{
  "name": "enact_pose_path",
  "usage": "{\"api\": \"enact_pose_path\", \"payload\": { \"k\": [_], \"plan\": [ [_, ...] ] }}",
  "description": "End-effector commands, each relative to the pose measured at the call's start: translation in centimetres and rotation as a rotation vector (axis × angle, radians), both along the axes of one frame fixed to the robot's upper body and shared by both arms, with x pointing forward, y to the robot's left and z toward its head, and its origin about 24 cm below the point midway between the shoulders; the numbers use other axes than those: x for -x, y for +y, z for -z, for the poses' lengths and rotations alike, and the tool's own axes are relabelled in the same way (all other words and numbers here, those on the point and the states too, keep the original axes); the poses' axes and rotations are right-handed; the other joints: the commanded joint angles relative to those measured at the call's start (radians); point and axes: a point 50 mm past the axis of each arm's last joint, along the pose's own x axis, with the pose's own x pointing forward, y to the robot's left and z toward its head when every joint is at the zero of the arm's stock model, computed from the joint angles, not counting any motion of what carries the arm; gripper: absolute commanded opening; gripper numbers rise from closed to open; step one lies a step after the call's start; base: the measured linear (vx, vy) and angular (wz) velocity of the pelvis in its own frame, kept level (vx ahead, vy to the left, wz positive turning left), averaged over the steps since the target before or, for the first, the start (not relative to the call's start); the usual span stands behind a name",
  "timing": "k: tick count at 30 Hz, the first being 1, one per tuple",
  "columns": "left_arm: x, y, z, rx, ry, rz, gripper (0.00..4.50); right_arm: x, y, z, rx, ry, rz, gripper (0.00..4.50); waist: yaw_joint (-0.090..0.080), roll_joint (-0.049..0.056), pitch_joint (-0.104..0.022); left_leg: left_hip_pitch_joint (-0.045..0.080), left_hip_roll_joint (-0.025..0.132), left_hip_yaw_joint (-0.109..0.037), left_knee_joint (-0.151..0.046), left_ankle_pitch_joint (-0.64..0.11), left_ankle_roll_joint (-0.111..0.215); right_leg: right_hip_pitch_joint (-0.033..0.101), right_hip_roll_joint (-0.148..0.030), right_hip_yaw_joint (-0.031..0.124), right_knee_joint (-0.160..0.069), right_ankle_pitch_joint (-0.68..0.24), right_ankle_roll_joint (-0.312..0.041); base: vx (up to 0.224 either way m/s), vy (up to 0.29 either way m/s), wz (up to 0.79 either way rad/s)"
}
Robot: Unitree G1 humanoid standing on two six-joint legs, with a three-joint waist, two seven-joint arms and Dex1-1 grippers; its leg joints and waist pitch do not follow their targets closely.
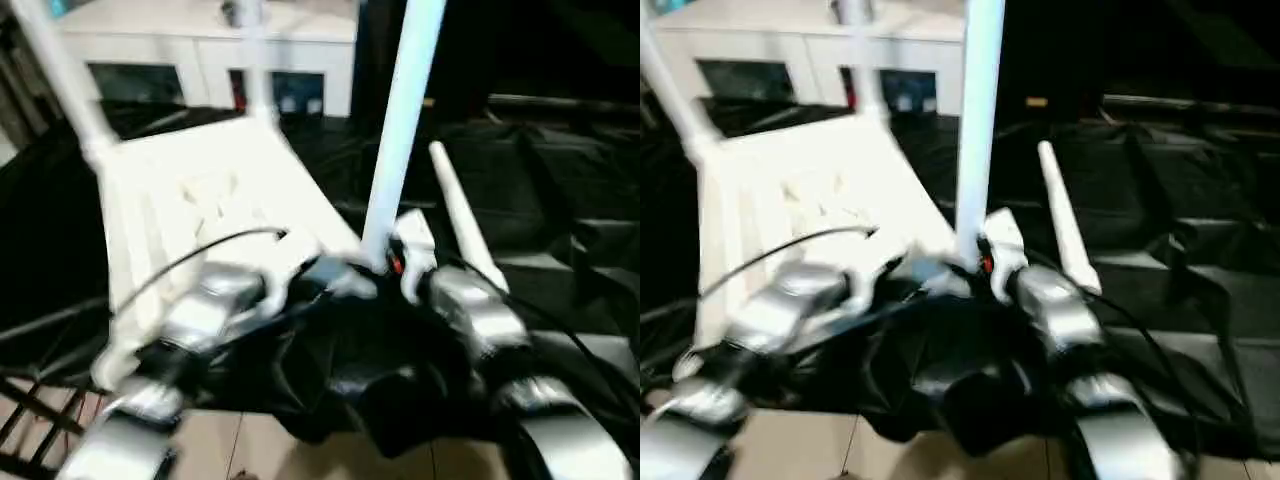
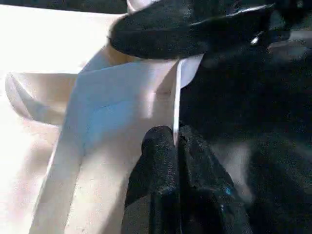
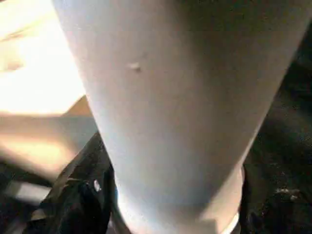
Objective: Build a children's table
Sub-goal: Rotate leg to tighten
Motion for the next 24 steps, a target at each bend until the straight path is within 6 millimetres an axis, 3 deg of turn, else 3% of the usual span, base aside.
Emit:
{"api": "enact_pose_path", "payload": {
  "k": [1,3,4,6,10,13,17,18,24],
  "plan": [
    [-0.7,-2.0,-1.6,0.064,-0.060,-0.017,0.00,1.6,2.8,2.9,0.045,0.138,-0.033,2.73,0.001,-0.004,-0.056,0.002,0.010,-0.001,-0.067,-0.218,0.004,0.049,-0.058,0.039,-0.085,-0.252,-0.187,0.000,0.000,0.00],
    [-0.7,-2.4,-1.5,0.062,-0.064,-0.011,0.00,2.0,3.9,3.0,0.051,0.125,-0.116,2.73,0.000,-0.004,-0.056,-0.003,0.011,0.000,-0.066,-0.207,0.021,0.051,-0.056,0.038,-0.082,-0.211,-0.196,0.000,0.000,0.00],
    [-0.5,-2.6,-1.5,0.069,-0.060,0.004,0.00,2.1,4.4,2.8,0.022,0.129,-0.153,3.29,0.000,-0.005,-0.057,-0.003,0.011,0.000,-0.065,-0.203,0.030,0.052,-0.056,0.038,-0.081,-0.197,-0.200,0.000,0.000,0.00],
    [-0.3,-2.7,-1.4,0.075,-0.057,0.022,0.00,1.9,4.3,2.5,0.005,0.131,-0.150,3.29,0.000,-0.003,-0.056,-0.002,0.012,0.001,-0.066,-0.207,0.036,0.051,-0.055,0.038,-0.081,-0.194,-0.206,0.000,0.000,0.00],
    [-0.1,-2.3,-1.3,0.084,-0.060,0.057,0.00,1.6,4.1,1.9,0.006,0.083,-0.182,3.72,-0.003,-0.002,-0.055,-0.001,0.013,0.000,-0.068,-0.234,0.034,0.051,-0.057,0.038,-0.084,-0.225,-0.205,0.000,0.000,0.00],
    [0.3,-1.9,-1.5,0.099,-0.058,0.108,0.00,1.6,3.8,1.2,0.004,0.035,-0.276,3.72,-0.008,-0.002,-0.057,-0.004,0.014,-0.001,-0.067,-0.222,0.040,0.054,-0.057,0.038,-0.080,-0.194,-0.214,0.000,0.000,0.00],
    [1.0,-0.9,-1.5,0.105,-0.046,0.209,0.00,2.4,2.8,0.3,-0.031,-0.013,-0.473,3.72,-0.008,-0.005,-0.063,-0.010,0.016,0.001,-0.059,-0.158,0.086,0.059,-0.054,0.036,-0.067,-0.066,-0.248,0.000,0.000,0.00],
    [1.2,-0.6,-1.5,0.102,-0.040,0.232,0.00,2.6,2.4,0.2,-0.033,-0.014,-0.511,3.72,-0.006,-0.002,-0.063,-0.007,0.017,0.002,-0.058,-0.148,0.095,0.057,-0.055,0.036,-0.066,-0.055,-0.258,0.000,0.000,0.00],
    [2.3,0.3,-1.6,0.105,-0.007,0.334,0.00,3.6,1.1,-0.1,-0.036,0.003,-0.666,3.72,0.007,-0.002,-0.058,0.000,0.025,0.006,-0.059,-0.189,0.092,0.051,-0.056,0.036,-0.070,-0.114,-0.267,0.000,0.000,0.00]
  ]
}}
